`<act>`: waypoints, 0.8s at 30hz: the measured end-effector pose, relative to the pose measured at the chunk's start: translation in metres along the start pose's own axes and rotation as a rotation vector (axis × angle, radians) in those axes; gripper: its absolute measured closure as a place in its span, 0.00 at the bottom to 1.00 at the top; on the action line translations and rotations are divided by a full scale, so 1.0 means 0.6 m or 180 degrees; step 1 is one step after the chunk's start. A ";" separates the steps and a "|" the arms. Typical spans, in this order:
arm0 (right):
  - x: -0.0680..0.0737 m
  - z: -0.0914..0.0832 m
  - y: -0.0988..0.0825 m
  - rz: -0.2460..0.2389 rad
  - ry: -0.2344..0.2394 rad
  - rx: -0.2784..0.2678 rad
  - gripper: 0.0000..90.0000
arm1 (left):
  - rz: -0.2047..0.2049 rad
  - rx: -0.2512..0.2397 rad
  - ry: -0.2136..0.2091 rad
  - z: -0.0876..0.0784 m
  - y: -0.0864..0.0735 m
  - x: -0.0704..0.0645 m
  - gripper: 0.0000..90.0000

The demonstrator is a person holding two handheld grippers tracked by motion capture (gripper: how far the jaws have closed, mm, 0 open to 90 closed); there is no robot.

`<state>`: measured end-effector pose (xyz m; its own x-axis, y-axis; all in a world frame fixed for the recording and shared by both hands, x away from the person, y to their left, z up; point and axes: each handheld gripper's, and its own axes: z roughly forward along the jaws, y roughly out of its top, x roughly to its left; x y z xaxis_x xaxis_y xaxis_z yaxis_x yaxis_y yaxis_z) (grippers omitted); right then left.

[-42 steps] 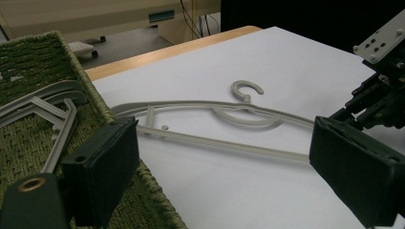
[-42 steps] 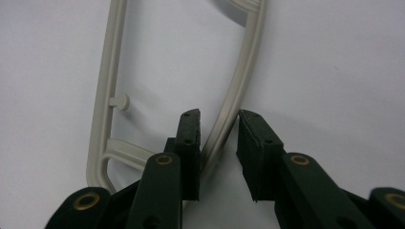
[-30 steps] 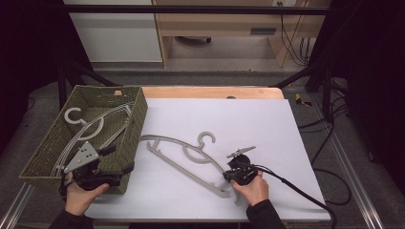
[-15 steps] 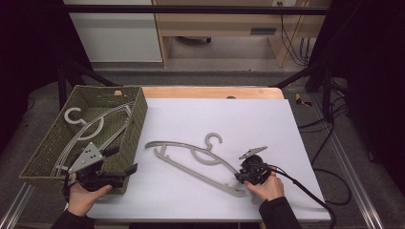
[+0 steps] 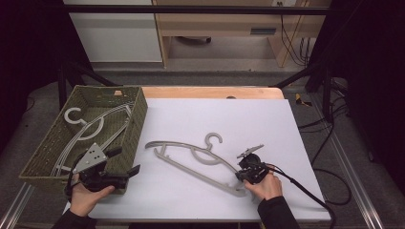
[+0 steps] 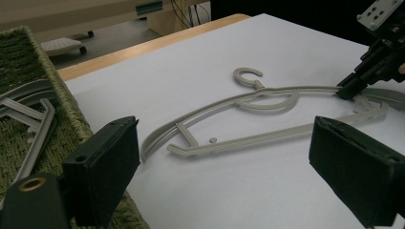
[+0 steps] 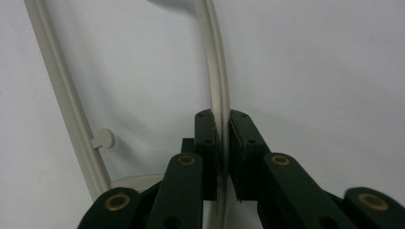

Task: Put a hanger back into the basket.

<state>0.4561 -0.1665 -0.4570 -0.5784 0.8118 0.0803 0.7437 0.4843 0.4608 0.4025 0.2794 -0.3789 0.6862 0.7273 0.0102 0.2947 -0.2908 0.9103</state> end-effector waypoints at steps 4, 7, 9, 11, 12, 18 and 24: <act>-0.006 -0.003 0.001 0.0120 0.0130 -0.0068 0.93 | 0.0001 0.0000 -0.0008 -0.001 0.000 0.000 0.11; -0.008 -0.013 0.000 0.0129 0.0115 -0.0159 0.93 | 0.0011 0.0012 -0.0011 0.000 0.001 -0.001 0.11; -0.010 -0.022 0.000 0.0081 0.0156 -0.0220 0.93 | 0.0026 0.0013 -0.0016 0.001 0.002 -0.004 0.11; -0.010 -0.028 -0.001 0.0085 0.0160 -0.0233 0.93 | 0.0035 0.0021 -0.0025 0.003 0.003 -0.006 0.11; -0.012 -0.030 -0.001 0.0075 0.0163 -0.0249 0.93 | 0.0037 0.0030 -0.0032 0.004 0.003 -0.007 0.11; -0.017 -0.054 -0.004 -0.0005 0.0316 -0.0330 0.93 | 0.0122 0.0109 -0.0066 0.012 0.010 -0.015 0.11; -0.015 -0.084 -0.008 -0.0368 0.0432 -0.0500 0.93 | 0.0227 0.0219 -0.0129 0.022 0.031 -0.026 0.10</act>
<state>0.4408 -0.1929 -0.4154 -0.7043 0.6975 0.1323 0.6148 0.5061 0.6049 0.4060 0.2542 -0.3676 0.7330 0.6779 0.0559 0.2881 -0.3838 0.8773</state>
